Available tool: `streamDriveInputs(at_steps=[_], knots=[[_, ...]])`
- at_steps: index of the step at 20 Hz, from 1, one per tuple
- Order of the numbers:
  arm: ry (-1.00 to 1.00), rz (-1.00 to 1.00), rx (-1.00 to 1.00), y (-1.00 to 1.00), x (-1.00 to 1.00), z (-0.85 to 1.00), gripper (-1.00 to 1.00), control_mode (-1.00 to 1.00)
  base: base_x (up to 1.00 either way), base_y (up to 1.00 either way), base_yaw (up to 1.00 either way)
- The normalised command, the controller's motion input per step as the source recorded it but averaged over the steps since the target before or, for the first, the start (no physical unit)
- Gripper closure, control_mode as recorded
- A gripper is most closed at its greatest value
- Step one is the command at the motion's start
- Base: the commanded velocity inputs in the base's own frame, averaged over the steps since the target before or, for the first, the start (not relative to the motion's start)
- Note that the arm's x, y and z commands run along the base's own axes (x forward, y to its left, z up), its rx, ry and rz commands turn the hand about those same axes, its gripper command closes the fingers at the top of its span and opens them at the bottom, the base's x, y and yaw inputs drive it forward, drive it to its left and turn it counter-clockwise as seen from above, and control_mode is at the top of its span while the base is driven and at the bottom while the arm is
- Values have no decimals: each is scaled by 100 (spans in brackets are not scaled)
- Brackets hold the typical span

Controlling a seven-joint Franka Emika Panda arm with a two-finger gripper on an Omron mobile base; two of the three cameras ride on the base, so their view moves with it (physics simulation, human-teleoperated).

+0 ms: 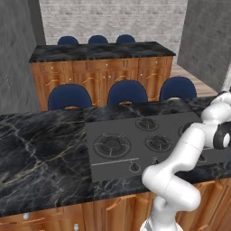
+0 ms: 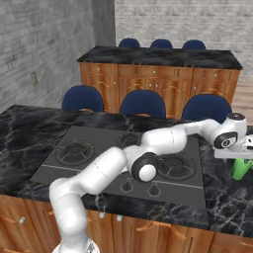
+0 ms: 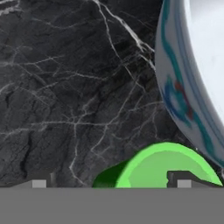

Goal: Pick the cup and bowl from the counter and place them on the counter next to the sink.

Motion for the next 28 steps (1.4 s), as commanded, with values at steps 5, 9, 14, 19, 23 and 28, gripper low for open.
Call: streamDriveInputs(at_steps=[5, 9, 14, 19, 23, 28], knots=[[1, 2, 3, -8, -7, -6, -100, -100, 0, 0, 0], [2, 0, 3, 0, -5, -1, 100, -100, 0, 0, 0], [4, 0, 2, 0, -5, -1, 100, -100, 0, 0, 0], [5, 0, 2, 0, -3, 0, 100, -100, 0, 0, 0], [3, 0, 0, 1, -4, 2, 100, -100, 0, 0, 0], [-3, 0, 0, 10, -61, 49, 100, -100, 0, 0, 0]])
